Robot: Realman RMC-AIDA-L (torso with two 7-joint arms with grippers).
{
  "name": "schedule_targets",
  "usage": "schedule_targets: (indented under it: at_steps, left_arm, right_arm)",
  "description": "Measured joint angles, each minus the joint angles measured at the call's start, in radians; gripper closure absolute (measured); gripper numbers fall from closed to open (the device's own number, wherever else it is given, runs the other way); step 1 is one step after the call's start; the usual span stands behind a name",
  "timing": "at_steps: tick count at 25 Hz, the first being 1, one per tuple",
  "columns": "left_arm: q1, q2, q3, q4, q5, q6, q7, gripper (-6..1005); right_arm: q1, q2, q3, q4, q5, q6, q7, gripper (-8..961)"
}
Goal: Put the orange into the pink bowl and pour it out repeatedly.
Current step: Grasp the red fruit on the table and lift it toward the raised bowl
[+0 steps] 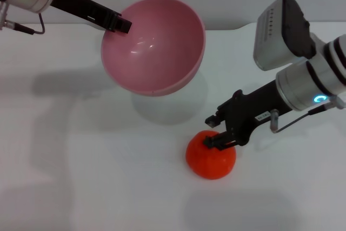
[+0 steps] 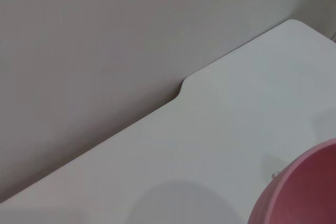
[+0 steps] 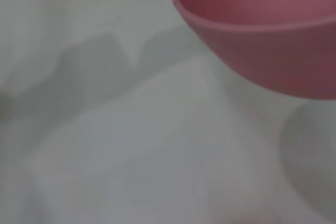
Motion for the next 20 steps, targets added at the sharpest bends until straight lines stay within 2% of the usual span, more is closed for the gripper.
schedule_targets:
  at_steps: [10, 20]
  left_arm:
    - [0.008, -0.004, 0.001, -0.002, -0.005, -0.005, 0.005, 955]
    - [0.022, -0.005, 0.001, -0.002, -0.008, -0.004, 0.015, 955]
  right_arm:
    - [0.011, 0.002, -0.115, 0.085, 0.029, 0.108, 0.012, 485]
    - [-0.007, 0.004, -0.135, 0.104, 0.029, 0.16, 0.024, 494]
